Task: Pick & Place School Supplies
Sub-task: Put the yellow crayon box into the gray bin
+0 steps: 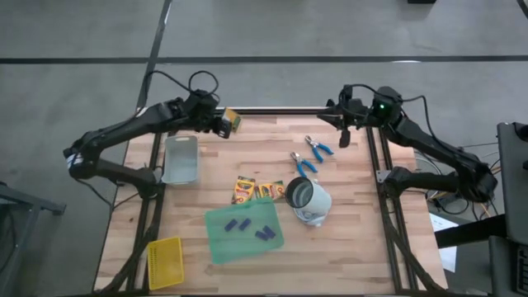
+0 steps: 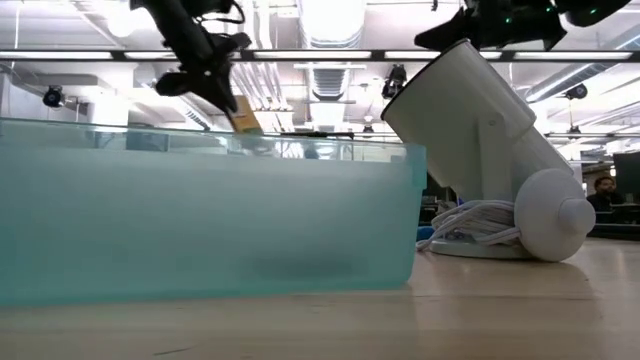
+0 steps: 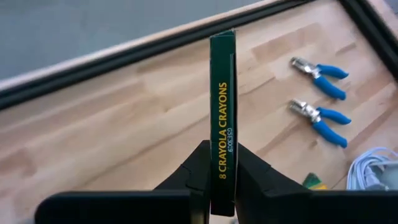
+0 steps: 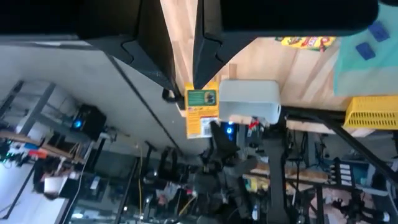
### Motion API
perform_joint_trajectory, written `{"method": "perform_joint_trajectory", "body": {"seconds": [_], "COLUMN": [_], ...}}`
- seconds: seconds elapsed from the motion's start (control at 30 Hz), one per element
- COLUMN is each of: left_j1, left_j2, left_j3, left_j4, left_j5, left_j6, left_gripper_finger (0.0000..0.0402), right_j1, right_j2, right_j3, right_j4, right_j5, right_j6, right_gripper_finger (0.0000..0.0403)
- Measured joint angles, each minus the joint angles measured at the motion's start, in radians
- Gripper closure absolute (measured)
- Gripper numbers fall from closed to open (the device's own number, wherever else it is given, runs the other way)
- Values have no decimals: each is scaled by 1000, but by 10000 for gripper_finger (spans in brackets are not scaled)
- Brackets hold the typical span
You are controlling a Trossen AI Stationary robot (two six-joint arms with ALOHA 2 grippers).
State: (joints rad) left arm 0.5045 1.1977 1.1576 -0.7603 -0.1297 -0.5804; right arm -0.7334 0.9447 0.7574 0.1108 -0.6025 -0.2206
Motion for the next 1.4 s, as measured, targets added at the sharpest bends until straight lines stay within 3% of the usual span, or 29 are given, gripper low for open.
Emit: {"method": "perform_joint_trajectory", "body": {"seconds": [0.57, 0.87, 1.17, 1.4], "left_j1": [0, 0, 0, -1], "left_j2": [-237, -264, -214, -167], "left_j3": [0, 0, -10, -111], "left_j4": [-509, -810, -810, -789], "left_j5": [26, 27, -12, -12], "left_j6": [-287, -424, -426, -420], "left_gripper_finger": [360, 360, 360, 360], "right_j1": [0, 0, 0, 0], "right_j2": [-10, 32, 71, 30], "right_j3": [-1, -1, -1, -1], "right_j4": [-2, -2, 16, 23], "right_j5": [0, 1, 0, -1], "right_j6": [-23, -23, -6, 4], "right_gripper_finger": [346, 346, 346, 346]}}
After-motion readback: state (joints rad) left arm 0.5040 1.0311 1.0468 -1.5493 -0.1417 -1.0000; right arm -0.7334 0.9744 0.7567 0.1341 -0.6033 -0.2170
